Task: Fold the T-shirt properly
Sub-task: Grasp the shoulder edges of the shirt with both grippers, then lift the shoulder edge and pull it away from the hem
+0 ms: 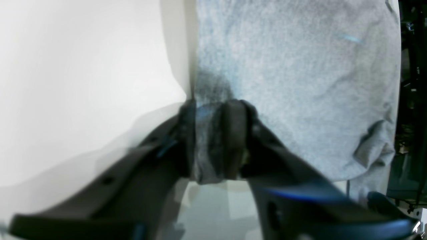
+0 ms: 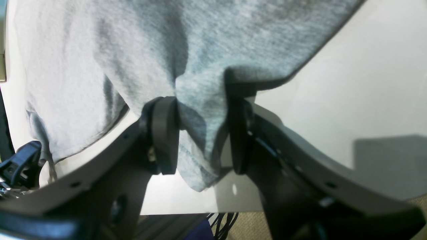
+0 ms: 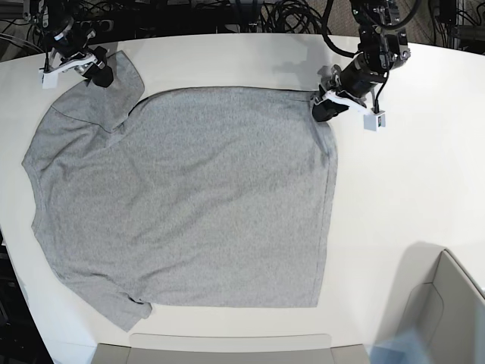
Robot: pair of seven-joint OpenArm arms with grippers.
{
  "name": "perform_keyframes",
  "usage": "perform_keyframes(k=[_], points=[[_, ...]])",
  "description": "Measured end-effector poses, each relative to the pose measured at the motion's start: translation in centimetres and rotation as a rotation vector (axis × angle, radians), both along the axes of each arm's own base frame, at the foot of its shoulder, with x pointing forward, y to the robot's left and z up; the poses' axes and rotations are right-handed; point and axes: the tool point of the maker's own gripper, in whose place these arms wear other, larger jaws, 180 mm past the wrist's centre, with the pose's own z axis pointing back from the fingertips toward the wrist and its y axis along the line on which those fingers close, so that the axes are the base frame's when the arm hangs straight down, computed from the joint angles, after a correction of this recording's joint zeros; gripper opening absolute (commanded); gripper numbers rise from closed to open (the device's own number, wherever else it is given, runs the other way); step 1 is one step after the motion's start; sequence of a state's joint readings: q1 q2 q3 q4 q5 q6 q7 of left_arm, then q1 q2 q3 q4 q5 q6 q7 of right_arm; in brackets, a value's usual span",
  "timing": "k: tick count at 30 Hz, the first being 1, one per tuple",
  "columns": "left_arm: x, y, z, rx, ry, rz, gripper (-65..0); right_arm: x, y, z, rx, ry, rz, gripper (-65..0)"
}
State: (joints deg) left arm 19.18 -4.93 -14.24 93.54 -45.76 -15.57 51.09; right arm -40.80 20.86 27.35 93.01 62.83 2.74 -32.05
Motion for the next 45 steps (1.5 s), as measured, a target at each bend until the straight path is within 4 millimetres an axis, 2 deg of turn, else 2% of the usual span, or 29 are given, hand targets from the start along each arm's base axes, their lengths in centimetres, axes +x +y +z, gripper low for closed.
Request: perform_keyframes(k=[1,2,6,8,14,17,20,22,25,28,31,36,42,45], points=[[0.0,0.1,-0.1,0.005,0.003,0.001,-64.2,0.0,-0.2,0.1,-0.001,-0.002,-0.009,-39.6],[0.0,0.2,-0.1,0.006,0.003,0.005,-65.0,0.1,-0.4,0.1,-0.004,-0.006,-0.017,-39.6],[-0.1,0.3,-0.3,-0.005,0.007,0.009,-65.0,0.8,-0.7,0.1,-0.007,-0.017,-0.023,-39.8],[-0.1,0.3,-0.3,-0.006,0.008,0.009,-65.0,0.8,-0.8,0.0,-0.009,-0.014,-0.023,-42.1],[-0.1,0.3,-0.4,-0.006,0.009,0.01,-65.0,0.5,-1.3,-0.3,-0.028,0.007,-0.03,-65.0],[-0.2,0.4,-0.4,-0.004,0.01,0.009,-65.0,0.4,-1.4,-0.2,-0.031,0.009,-0.032,-65.0],[-0.2,0.8,-0.4,0.004,0.011,0.0,-65.0,-0.2,-2.8,0.5,-0.087,0.002,-0.053,-65.0],[-0.3,1.3,-0.3,0.018,0.013,-0.006,-65.0,-0.7,-3.6,1.5,-0.115,-0.01,-0.068,-65.0],[-0.3,2.1,-0.1,0.027,0.012,0.013,-65.0,-0.2,-5.1,3.4,-0.153,-0.06,-0.099,-65.0],[-1.3,3.5,0.2,0.074,0.029,0.035,-65.0,-0.2,-7.3,4.8,-0.202,-0.085,-0.135,-65.0],[-2.5,3.7,0.7,0.097,0.033,0.026,-65.0,-0.8,-8.4,5.7,-0.233,-0.088,-0.152,-65.0],[-3.4,3.8,0.6,0.105,0.048,0.026,-65.0,-1.2,-8.5,6.7,-0.253,-0.091,-0.137,-65.0],[-5.7,7.3,0.5,0.144,0.08,0.117,-65.0,-0.4,-7.0,8.6,-0.265,-0.138,-0.085,-65.0],[-6.3,8.1,0.8,0.165,0.087,0.132,-65.0,0.0,-6.4,9.4,-0.268,-0.159,-0.066,-65.0]])
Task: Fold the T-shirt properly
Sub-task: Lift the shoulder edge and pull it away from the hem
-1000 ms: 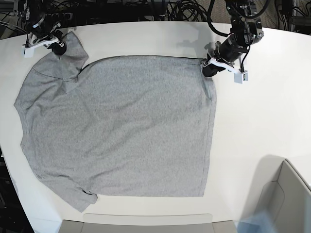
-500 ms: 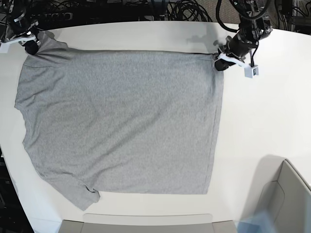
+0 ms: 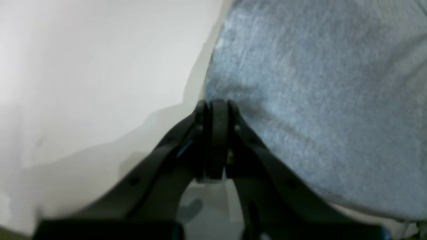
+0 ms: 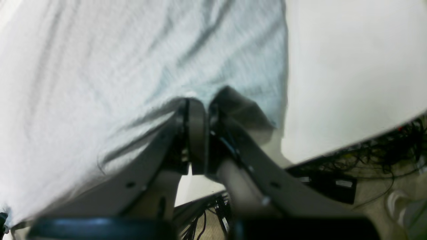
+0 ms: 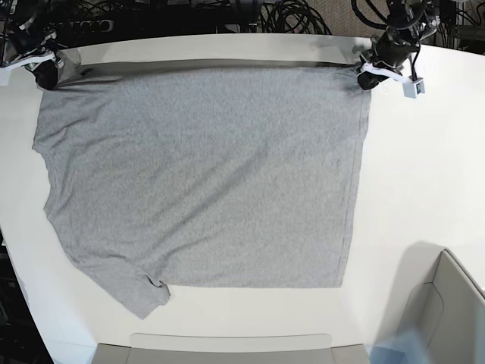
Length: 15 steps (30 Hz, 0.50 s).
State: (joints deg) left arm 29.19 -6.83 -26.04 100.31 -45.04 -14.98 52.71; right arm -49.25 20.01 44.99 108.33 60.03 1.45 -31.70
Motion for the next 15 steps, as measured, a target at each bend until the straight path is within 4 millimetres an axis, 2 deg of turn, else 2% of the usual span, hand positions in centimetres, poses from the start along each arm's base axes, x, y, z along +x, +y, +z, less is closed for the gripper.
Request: perform_keyframes(k=[3,6,12,15], points=[[-0.2,-0.3,1.7,0.035,-0.019,-0.03,-65.0,0.5,0.4,0.8,-0.037,-0.015,0.03,-65.0],[1.0,-0.8,3.5,0.048,-0.086,-0.036,-65.0,0.6,0.2,1.0,-0.101,-0.002,0.052,-65.0],[1.1,-1.3,3.2,0.031,-0.071,-0.031,-65.0,2.7,0.4,1.5,-0.139,-0.043,0.08,-65.0],[2.5,-1.1,3.9,0.038,-0.111,-0.028,-65.0,3.8,1.1,1.2,-0.139,-0.04,0.131,-65.0]])
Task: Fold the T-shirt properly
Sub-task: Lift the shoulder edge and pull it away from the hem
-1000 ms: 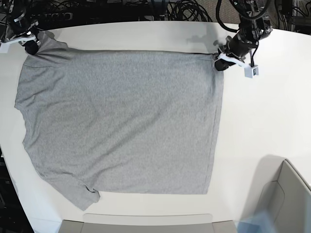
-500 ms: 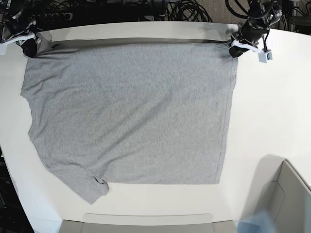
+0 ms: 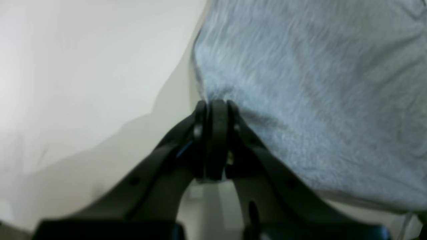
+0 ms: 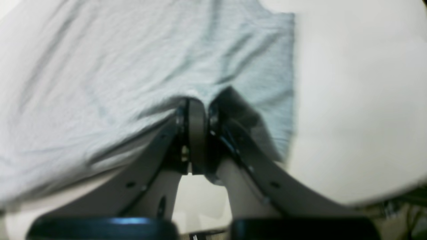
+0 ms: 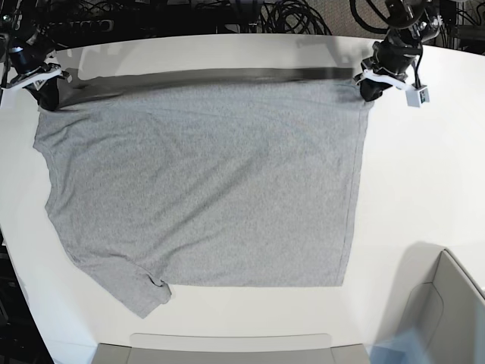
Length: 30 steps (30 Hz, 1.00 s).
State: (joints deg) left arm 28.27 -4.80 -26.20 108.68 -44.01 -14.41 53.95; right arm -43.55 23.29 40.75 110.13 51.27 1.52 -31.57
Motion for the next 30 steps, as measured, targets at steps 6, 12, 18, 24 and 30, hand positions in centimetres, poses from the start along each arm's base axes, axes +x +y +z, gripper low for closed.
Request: perform_keyframes(k=[6,12,18,24,30], points=[[1.9,0.0,0.9,0.004,-0.049,0.0,-65.0,2.1,0.8,-0.9,0.01,0.003,0.056,-65.0],[5.0,-0.1,2.5,-0.006,-0.116,0.001,-65.0,5.0,1.7,-1.3,-0.111,-0.006,0.135,-65.0],[8.7,0.4,3.5,-0.064,-0.127,0.063,-65.0,8.0,2.3,-1.5,-0.175,-0.029,0.171,-65.0],[10.3,2.3,0.4,-0.094,-0.037,0.08,-65.0,10.1,1.9,-1.1,-0.189,-0.06,0.164,-65.0],[12.9,3.9,3.1,-0.053,-0.114,0.067,-65.0,11.2,1.8,-0.1,-0.192,-0.09,0.16,-65.0]])
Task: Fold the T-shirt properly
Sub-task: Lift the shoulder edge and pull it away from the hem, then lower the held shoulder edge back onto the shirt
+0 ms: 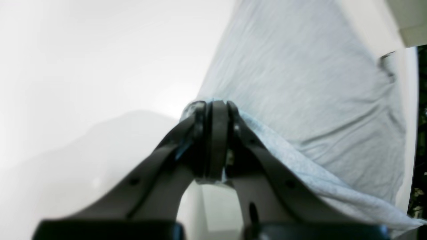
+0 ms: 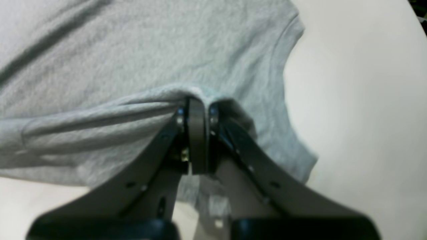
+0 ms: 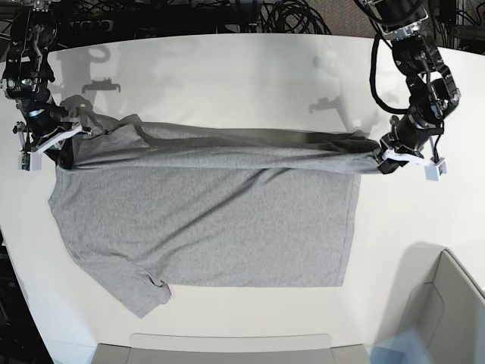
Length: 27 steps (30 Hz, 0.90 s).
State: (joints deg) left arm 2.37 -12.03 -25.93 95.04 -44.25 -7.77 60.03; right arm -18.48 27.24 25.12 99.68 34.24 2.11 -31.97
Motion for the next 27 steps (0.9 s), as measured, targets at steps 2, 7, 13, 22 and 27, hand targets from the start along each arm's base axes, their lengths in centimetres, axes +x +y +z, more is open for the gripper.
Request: perform_keyframes(k=[2,7,13,22,27], points=[[0.6,0.0,0.5,0.0,-0.015,0.001,-65.0,1.0,0.0,1.0,0.0,-0.036,0.001,-65.0],[2.3,-1.3,0.3,-0.023,-0.019,-0.03,-65.0,3.9,-1.5,1.3,-0.034,-0.044,0.0,-65.0],[4.3,-2.1,-1.0,-0.083,0.009,-0.027,-65.0,7.9,-1.9,0.0,-0.099,0.01,0.03,-65.0],[7.9,-1.7,-1.0,-0.134,-0.033,0.02,-65.0,12.7,-1.5,-0.6,-0.103,0.043,0.049,-65.0],[7.9,-1.6,-2.1,-0.146,-0.004,0.037,-65.0,13.0,-1.1,-1.8,-0.097,0.073,0.051,-59.2]])
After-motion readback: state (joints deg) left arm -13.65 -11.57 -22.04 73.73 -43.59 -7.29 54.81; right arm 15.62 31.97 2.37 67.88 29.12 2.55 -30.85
